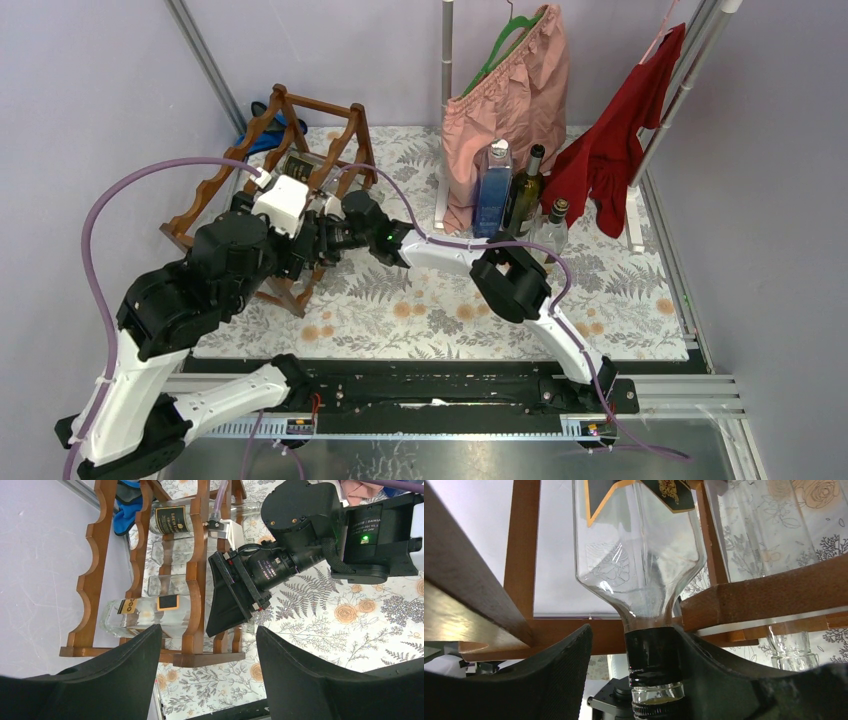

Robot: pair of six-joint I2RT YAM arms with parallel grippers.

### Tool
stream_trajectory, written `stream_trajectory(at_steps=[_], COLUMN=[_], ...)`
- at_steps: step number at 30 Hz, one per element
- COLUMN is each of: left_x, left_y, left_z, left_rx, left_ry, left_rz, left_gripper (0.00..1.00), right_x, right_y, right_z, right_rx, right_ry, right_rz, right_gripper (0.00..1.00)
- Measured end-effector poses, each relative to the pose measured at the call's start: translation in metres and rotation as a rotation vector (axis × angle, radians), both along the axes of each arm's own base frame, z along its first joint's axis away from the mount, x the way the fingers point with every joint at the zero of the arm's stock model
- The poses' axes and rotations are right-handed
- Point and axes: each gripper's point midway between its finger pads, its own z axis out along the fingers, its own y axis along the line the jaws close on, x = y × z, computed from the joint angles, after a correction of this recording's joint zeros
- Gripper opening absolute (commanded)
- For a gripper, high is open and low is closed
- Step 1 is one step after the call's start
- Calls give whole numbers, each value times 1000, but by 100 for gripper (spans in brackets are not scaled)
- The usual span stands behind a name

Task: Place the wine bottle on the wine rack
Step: Place the wine bottle in the wine rack.

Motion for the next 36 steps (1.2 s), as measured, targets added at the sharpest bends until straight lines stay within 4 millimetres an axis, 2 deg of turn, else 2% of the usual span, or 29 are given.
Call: stream_trajectory(at_steps=[3,6,11,21,29,36], left_x=[0,0,-3,-6,-4,0], left_y=[0,0,2,4,2,-4], left_z=[1,1,4,6,9,13], left_rx=[-4,-10,-32,-65,-80,-97], left_ry=[-2,-3,-15,-27,-35,-49], left_rz=[2,4,8,17,18,13], left_gripper=[76,76,76,76,76,76], right_x=[1,11,4,4,10,16], right_y=[-1,-1,3,6,8,-1], right_z=[0,3,-2,-5,-7,-2], right_rx=[-16,2,17,26,-34,-91], right_ry=[-13,-283,-551,-711,-898,-989], right_rz=[-15,-7,18,23,26,49], right_gripper=[69,69,68,68,71,71])
